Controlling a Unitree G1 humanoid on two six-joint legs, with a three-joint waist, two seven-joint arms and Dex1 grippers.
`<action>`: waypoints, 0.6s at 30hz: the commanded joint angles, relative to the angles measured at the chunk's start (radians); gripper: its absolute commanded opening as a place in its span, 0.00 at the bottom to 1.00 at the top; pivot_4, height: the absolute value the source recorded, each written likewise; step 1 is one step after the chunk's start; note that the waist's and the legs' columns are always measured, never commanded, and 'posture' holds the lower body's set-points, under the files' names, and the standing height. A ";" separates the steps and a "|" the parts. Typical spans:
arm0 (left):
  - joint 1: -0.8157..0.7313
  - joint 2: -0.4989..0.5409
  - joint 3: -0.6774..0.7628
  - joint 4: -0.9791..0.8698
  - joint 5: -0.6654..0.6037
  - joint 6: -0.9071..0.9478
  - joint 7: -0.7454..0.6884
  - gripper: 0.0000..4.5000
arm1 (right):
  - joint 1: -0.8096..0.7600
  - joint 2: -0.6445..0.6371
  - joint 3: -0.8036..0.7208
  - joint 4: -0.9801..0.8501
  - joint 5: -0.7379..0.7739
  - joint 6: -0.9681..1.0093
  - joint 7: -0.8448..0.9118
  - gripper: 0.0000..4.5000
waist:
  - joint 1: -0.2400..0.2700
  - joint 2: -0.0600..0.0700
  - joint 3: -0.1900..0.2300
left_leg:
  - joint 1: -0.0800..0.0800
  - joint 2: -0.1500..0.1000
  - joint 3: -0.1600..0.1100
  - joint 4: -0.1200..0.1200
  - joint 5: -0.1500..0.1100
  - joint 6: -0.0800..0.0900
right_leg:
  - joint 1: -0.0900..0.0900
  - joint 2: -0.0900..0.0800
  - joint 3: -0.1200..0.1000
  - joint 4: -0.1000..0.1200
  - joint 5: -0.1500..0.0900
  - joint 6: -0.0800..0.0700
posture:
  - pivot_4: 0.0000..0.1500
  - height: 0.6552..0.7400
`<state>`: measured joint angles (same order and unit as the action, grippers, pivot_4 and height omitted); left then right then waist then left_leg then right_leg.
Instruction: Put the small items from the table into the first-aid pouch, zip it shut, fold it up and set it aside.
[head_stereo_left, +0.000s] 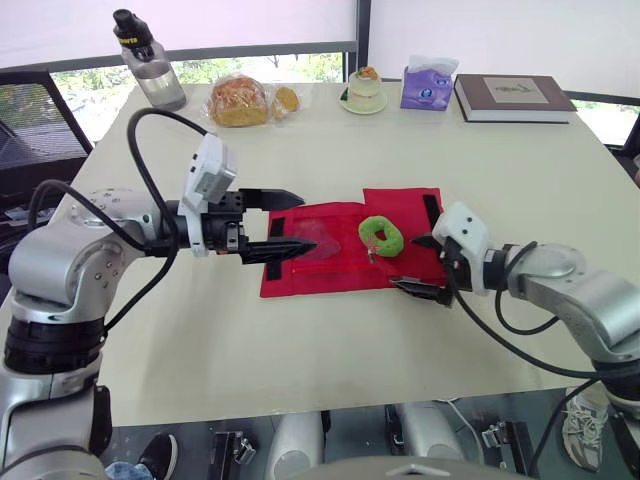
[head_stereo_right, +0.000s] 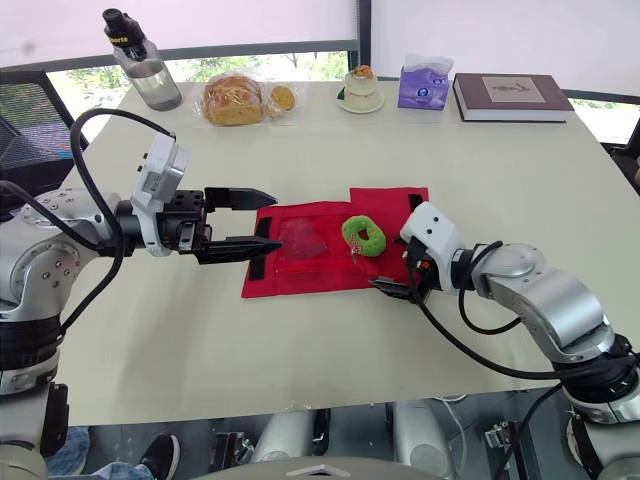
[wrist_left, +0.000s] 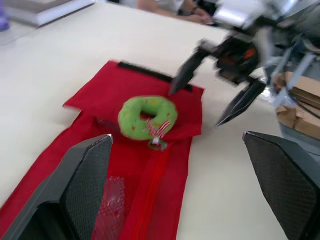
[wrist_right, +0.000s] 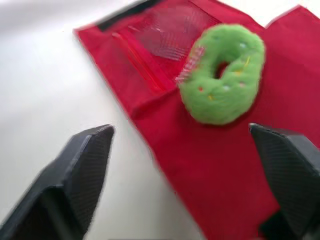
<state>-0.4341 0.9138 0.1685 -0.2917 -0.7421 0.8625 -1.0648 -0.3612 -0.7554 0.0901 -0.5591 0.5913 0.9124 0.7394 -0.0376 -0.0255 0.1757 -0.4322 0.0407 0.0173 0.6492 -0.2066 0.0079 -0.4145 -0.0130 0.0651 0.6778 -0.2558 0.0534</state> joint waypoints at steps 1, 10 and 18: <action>0.066 0.005 0.064 0.010 0.017 0.025 0.083 1.00 | 0.048 -0.035 -0.153 -0.054 0.048 -0.088 0.064 0.99 | 0.000 0.000 0.000 | 0.000 0.000 0.000 0.000 0.000 0.000 | 0.000 0.000 0.000 0.000 0.000 0.000 | 1.00 0.98; 0.190 -0.080 0.104 0.098 0.065 0.166 0.341 1.00 | 0.081 -0.061 -0.409 -0.059 0.199 -0.114 0.085 0.99 | 0.001 -0.003 0.000 | 0.000 0.000 0.000 0.000 0.000 0.000 | 0.000 0.000 -0.001 0.000 0.001 -0.001 | 1.00 0.98; 0.159 -0.224 0.234 0.154 -0.101 0.517 0.473 1.00 | 0.034 -0.107 -0.473 -0.098 0.383 -0.086 0.075 0.99 | 0.002 -0.003 0.000 | 0.002 0.000 -0.001 0.001 0.000 0.000 | 0.002 -0.002 -0.002 0.001 0.001 0.000 | 1.00 0.98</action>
<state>-0.2668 0.7080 0.3854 -0.1425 -0.7980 1.3035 -0.6095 -0.3081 -0.8496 -0.3622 -0.6294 0.9350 0.8265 0.8197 -0.0359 -0.0287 0.1755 -0.4303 0.0402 0.0162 0.6499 -0.2065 0.0079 -0.4119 -0.0149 0.0630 0.6782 -0.2553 0.0530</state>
